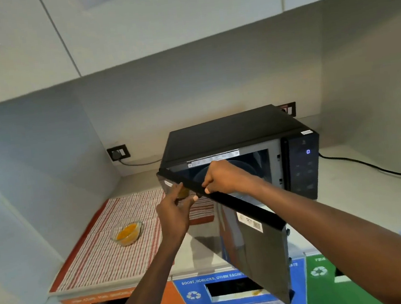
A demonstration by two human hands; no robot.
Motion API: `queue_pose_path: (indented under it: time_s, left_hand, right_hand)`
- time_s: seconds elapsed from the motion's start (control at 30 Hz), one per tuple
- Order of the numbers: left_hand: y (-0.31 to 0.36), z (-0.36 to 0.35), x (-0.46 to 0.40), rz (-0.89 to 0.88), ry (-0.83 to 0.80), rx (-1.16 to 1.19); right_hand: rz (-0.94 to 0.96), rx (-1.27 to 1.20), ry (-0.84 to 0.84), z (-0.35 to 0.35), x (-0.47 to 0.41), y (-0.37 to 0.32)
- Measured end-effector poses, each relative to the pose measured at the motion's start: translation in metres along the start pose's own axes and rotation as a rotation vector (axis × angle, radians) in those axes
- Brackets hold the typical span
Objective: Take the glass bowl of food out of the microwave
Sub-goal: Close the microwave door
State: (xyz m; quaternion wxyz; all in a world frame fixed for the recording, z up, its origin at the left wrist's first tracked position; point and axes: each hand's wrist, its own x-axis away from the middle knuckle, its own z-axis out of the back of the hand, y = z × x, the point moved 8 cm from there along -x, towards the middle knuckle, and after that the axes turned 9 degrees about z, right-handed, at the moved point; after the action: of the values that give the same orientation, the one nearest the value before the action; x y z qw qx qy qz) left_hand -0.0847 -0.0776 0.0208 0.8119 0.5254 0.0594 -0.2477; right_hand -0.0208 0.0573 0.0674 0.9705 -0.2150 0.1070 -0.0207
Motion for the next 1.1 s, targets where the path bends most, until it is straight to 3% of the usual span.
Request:
queue_pose_path:
  time_s: [0.2, 0.43, 0.63, 0.97, 1.1]
  left_hand:
    - [0.011, -0.027, -0.012, -0.06, -0.048, -0.179]
    - [0.026, -0.067, -0.015, -0.283, -0.208, -0.43]
    - [0.026, -0.083, -0.024, -0.355, -0.186, -0.632]
    - [0.041, -0.107, -0.037, -0.405, -0.078, -0.864]
    - [0.047, -0.115, -0.044, -0.4, -0.081, -0.951]
  right_hand:
    - [0.023, 0.005, -0.057, 0.02, 0.031, 0.024]
    - [0.026, 0.019, -0.081, 0.044, 0.072, 0.068]
    - [-0.025, 0.076, -0.096, 0.066, 0.095, 0.103]
    - [-0.313, 0.477, -0.016, 0.081, 0.104, 0.156]
    - [-0.281, 0.652, 0.09, 0.078, 0.109, 0.157]
